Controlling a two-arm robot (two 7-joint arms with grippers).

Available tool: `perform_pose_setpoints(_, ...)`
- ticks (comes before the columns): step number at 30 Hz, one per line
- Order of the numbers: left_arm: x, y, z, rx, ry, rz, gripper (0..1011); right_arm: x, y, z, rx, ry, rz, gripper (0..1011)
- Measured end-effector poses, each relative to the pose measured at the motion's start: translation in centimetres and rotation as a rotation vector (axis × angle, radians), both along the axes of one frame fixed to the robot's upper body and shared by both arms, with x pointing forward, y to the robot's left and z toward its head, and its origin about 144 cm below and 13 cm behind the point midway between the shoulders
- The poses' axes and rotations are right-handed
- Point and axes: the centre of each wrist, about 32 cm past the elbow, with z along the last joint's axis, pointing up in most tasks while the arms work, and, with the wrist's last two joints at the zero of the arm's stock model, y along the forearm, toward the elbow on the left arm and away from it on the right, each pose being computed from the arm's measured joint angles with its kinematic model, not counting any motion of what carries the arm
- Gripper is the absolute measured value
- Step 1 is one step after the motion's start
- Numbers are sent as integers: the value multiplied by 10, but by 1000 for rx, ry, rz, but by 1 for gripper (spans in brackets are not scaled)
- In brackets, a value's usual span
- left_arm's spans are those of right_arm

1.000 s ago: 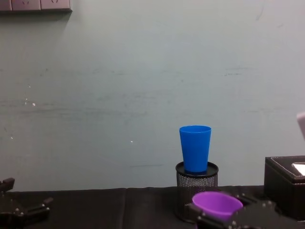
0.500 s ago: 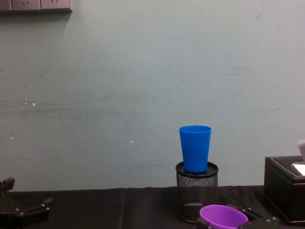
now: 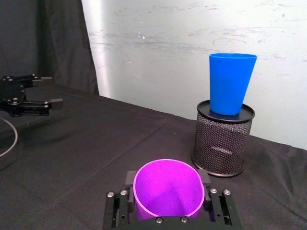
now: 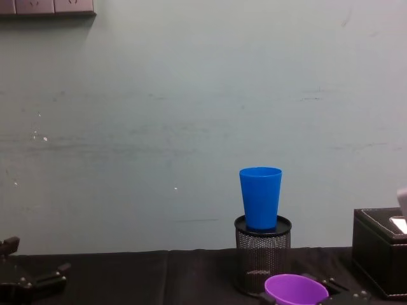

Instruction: Pick up one cup with a gripper and tap it against the other cup.

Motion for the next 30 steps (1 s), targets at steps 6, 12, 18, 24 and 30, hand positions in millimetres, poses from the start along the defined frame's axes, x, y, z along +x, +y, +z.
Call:
perform_pose_setpoints(6,0,0,0,0,0,0,1000,0,0,1,-1,-1,0,904)
perform_pose_setpoints(12,0,0,0,0,0,0,1000,-1,0,7,5,-17,-2,1004)
perform_pose_setpoints(18,0,0,0,0,0,0,1000,-1,-2,29,20,-67,-16,1004)
perform_pose_setpoints(24,0,0,0,0,0,0,1000,-4,-5,46,25,-84,-71,1004)
perform_pose_setpoints(30,0,0,0,0,0,0,1000,-9,-10,47,33,-58,-197,1004)
